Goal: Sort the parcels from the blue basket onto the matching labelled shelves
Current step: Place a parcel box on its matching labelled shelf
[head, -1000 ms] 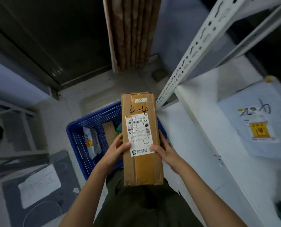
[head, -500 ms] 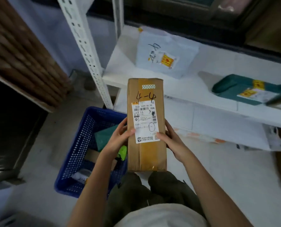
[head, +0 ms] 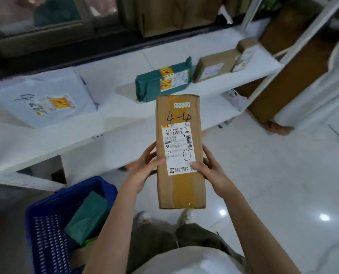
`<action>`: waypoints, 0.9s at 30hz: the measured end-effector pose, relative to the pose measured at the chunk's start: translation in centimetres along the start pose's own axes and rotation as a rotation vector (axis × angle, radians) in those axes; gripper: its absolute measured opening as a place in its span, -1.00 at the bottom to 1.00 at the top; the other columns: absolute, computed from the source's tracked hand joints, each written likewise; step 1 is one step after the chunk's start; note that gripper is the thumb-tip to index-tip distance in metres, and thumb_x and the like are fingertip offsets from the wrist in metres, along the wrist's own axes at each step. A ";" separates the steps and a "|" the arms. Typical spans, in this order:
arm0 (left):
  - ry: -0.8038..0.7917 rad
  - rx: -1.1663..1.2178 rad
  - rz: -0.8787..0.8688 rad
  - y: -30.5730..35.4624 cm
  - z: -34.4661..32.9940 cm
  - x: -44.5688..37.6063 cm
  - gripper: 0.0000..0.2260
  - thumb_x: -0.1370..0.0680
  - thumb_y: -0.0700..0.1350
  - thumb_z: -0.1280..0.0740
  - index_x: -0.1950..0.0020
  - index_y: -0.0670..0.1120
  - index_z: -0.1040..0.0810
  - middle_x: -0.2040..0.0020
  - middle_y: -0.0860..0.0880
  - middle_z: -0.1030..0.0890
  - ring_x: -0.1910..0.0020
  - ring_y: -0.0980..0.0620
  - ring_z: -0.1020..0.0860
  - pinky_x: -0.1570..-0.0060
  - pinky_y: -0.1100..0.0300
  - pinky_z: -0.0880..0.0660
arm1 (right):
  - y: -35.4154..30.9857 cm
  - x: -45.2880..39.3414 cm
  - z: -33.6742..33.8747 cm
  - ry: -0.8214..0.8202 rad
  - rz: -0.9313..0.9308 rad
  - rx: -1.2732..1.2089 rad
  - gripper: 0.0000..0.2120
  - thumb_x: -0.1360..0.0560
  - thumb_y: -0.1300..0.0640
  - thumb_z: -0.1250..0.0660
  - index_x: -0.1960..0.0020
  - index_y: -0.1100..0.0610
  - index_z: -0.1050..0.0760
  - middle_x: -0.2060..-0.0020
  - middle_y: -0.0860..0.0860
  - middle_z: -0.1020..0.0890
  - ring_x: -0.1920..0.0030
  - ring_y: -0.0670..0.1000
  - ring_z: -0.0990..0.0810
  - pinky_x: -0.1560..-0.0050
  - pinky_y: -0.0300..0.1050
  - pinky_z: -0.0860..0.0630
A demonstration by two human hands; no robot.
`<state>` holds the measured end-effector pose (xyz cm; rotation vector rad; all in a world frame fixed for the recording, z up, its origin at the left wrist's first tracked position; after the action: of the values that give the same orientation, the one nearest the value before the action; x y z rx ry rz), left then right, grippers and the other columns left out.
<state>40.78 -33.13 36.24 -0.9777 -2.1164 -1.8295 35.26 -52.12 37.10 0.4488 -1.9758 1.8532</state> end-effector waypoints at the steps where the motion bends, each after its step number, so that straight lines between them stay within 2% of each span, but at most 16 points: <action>1: -0.028 -0.022 0.007 0.1 -2.1 -0.9 -0.35 -0.38 -0.08 -0.44 -0.42 0.13 -0.26 -0.31 -0.05 -0.51 -0.25 -0.03 -0.50 0.01 0.15 -0.50 | 0.0 0.3 2.1 0.028 0.009 -0.016 -0.22 -0.28 -0.10 -0.48 -0.38 -0.32 -0.16 -0.22 0.01 -0.56 -0.17 0.02 -0.59 -0.12 -0.03 -0.58; 5: -0.116 -0.106 0.013 0.7 -9.6 -4.1 -0.34 -0.33 0.00 -0.49 -0.37 0.16 -0.29 -0.29 -0.02 -0.53 -0.26 -0.03 -0.50 -0.04 0.10 -0.50 | 0.4 1.0 9.8 0.112 0.033 -0.088 -0.16 -0.28 -0.11 -0.51 -0.44 -0.27 -0.16 -0.22 0.02 -0.56 -0.15 0.02 -0.61 -0.13 0.01 -0.58; 9: -0.162 -0.149 -0.006 1.2 -16.0 -6.7 -0.42 -0.42 -0.06 -0.42 -0.39 0.13 -0.29 -0.24 -0.01 -0.56 -0.20 0.02 -0.53 0.02 0.15 -0.51 | 0.5 1.4 16.0 0.175 0.057 -0.132 -0.11 -0.24 -0.15 -0.52 -0.45 -0.26 -0.15 -0.23 0.03 -0.56 -0.16 0.03 -0.61 -0.16 0.05 -0.56; 12: -0.191 -0.192 -0.003 1.3 -19.5 -8.0 -0.36 -0.36 0.01 -0.50 -0.35 0.17 -0.29 -0.26 -0.01 -0.55 -0.23 -0.01 -0.51 -0.13 0.04 -0.49 | 0.7 1.7 19.6 0.222 0.060 -0.161 -0.14 -0.22 -0.17 -0.53 -0.42 -0.30 -0.18 -0.24 0.04 -0.54 -0.18 0.05 -0.59 -0.18 0.08 -0.55; 14: -0.209 -0.224 0.001 1.5 -21.2 -9.0 -0.36 -0.34 0.05 -0.50 -0.35 0.18 -0.29 -0.27 -0.01 -0.54 -0.25 -0.02 -0.50 -0.19 0.00 -0.48 | 0.8 1.6 21.4 0.255 0.068 -0.180 -0.14 -0.22 -0.18 -0.52 -0.42 -0.30 -0.19 -0.24 0.03 -0.54 -0.19 0.05 -0.58 -0.18 0.10 -0.54; 20: -0.262 -0.293 0.005 2.8 -24.9 -12.9 -0.35 -0.34 0.06 -0.43 -0.40 0.16 -0.29 -0.27 -0.01 -0.55 -0.22 0.01 -0.52 -0.07 0.11 -0.53 | 0.6 -0.2 25.1 0.287 0.082 -0.221 -0.10 -0.24 -0.17 -0.52 -0.46 -0.24 -0.14 -0.23 0.05 -0.56 -0.19 0.09 -0.59 -0.18 0.16 -0.53; 23: -0.287 -0.303 0.013 3.4 -26.6 -15.4 -0.35 -0.35 0.06 -0.47 -0.38 0.17 -0.29 -0.31 -0.02 -0.51 -0.26 -0.01 -0.50 -0.15 0.05 -0.51 | -0.2 -1.9 27.3 0.299 0.086 -0.210 -0.10 -0.23 -0.19 -0.52 -0.46 -0.26 -0.14 -0.25 0.04 -0.54 -0.21 0.07 -0.57 -0.19 0.13 -0.54; 25: -0.299 -0.303 0.018 4.0 -27.6 -17.5 -0.36 -0.35 0.06 -0.44 -0.39 0.17 -0.29 -0.32 -0.04 -0.51 -0.27 -0.03 -0.49 -0.22 -0.02 -0.48 | -1.0 -3.3 29.0 0.301 0.090 -0.211 -0.12 -0.24 -0.17 -0.51 -0.45 -0.26 -0.15 -0.24 0.03 -0.55 -0.20 0.05 -0.58 -0.18 0.09 -0.54; 27: -0.309 -0.305 0.020 5.1 -28.9 -19.9 -0.34 -0.34 0.06 -0.41 -0.41 0.15 -0.28 -0.29 -0.03 -0.53 -0.26 -0.03 -0.50 -0.21 -0.02 -0.48 | -2.2 -5.1 30.8 0.296 0.091 -0.202 -0.12 -0.25 -0.16 -0.50 -0.46 -0.25 -0.14 -0.23 0.03 -0.55 -0.19 0.05 -0.59 -0.18 0.10 -0.55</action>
<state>50.97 -67.07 36.43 -1.4288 -2.0081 -2.1547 38.75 -83.15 35.11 0.0221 -1.9768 1.6382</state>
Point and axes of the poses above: each hand's wrist, its own x-axis away from the middle knuckle, its own z-axis out of the back of the hand, y = z × x, the point moved 7 cm from there along -x, towards the middle knuckle
